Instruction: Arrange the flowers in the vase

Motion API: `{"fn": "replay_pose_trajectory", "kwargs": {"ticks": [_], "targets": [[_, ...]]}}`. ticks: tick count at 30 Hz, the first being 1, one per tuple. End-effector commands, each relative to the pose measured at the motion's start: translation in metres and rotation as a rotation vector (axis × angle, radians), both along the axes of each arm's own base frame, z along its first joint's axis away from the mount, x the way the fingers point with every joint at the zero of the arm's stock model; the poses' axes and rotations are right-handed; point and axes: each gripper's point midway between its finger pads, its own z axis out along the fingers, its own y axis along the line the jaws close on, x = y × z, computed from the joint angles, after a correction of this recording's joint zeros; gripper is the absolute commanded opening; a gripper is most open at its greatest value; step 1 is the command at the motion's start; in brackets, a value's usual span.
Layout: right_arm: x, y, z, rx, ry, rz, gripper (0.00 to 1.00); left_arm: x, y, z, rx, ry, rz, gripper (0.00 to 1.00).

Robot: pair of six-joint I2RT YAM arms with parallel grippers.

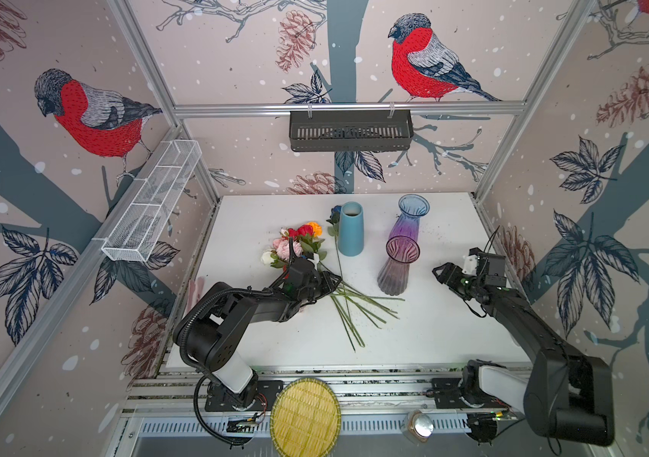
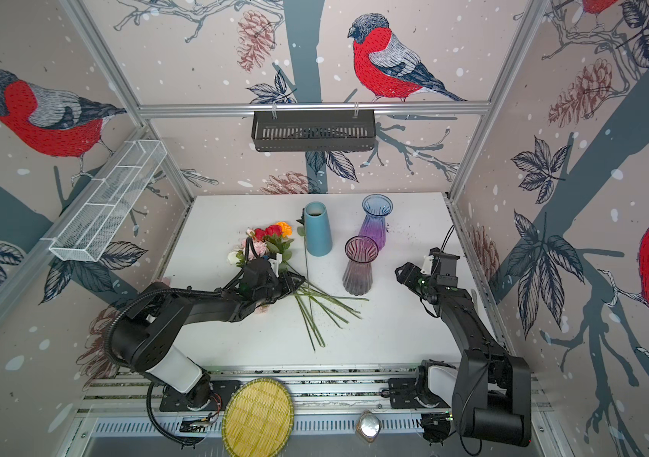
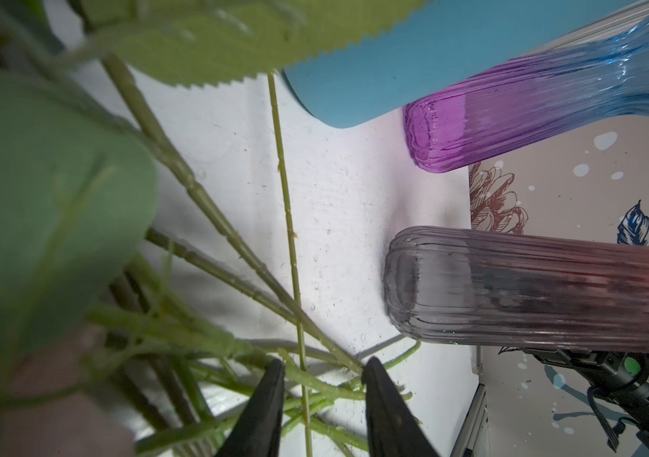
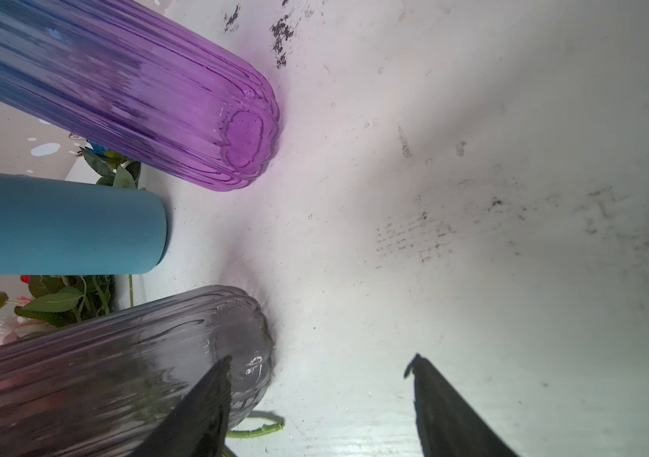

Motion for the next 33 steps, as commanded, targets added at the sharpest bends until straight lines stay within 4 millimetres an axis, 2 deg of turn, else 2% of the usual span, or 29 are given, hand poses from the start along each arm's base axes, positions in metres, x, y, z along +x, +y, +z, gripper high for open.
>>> {"fn": "replay_pose_trajectory", "kwargs": {"ticks": [1,6,22,33], "targets": [[0.007,0.002,0.007,0.001,-0.052,0.027,0.72,0.007,0.003,0.006,-0.010,-0.018,0.044,0.38],[0.007,0.001,0.001,0.014,-0.046,0.022,0.72,0.007,0.009,0.005,0.041,-0.013,0.060,0.40],[0.009,-0.009,0.004,0.041,-0.048,-0.001,0.72,0.000,-0.004,-0.007,-0.003,0.066,0.044,0.45],[0.007,-0.015,0.007,0.033,-0.056,-0.018,0.72,0.000,-0.002,-0.004,0.027,0.048,0.049,0.47]]}}
